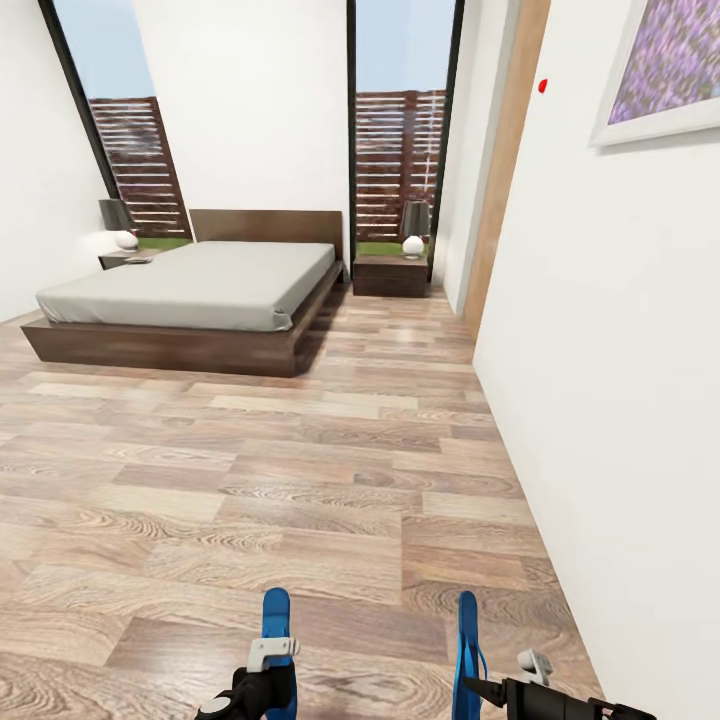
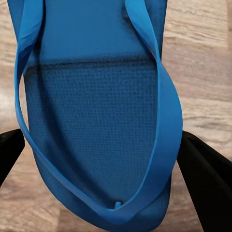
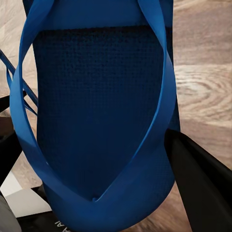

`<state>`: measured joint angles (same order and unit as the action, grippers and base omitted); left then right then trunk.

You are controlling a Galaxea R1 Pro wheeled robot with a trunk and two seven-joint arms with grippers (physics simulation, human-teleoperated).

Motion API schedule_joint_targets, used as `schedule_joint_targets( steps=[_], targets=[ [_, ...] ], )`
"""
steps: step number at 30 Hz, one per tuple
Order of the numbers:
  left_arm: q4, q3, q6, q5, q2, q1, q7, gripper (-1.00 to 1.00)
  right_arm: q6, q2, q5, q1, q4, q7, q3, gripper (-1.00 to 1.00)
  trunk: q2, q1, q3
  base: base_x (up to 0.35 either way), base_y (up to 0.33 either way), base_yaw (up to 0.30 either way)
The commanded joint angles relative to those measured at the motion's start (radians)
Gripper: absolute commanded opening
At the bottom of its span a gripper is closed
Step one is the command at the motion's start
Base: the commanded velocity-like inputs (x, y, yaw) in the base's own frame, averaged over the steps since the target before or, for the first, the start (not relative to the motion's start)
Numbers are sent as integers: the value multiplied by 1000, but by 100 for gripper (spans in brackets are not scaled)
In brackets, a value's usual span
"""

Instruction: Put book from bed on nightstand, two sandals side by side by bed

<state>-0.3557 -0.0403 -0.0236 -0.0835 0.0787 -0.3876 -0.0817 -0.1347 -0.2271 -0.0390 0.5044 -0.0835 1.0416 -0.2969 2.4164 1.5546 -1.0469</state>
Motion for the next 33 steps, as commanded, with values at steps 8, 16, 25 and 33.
schedule_joint_targets(
  steps=[8,16,25,33],
  targets=[
    [0,-4,-2,-9,0,-1,-1,-100,-11,2,-3,0,-1,5,-8,-100,0,0,-4,0,0,0],
    [0,-4,-2,-9,0,-1,-1,-100,-11,2,-4,0,-1,6,-8,-100,-35,-19,10,0,0,0],
    [0,-4,-2,-9,0,-1,-1,-100,-11,2,-4,0,-1,5,-8,-100,-98,-54,39,0,0,0],
    [0,-4,-2,-9,1,-1,-1,-100,-11,2,-4,0,-1,5,-8,-100,-154,-85,64,0,0,0]
  ],
)
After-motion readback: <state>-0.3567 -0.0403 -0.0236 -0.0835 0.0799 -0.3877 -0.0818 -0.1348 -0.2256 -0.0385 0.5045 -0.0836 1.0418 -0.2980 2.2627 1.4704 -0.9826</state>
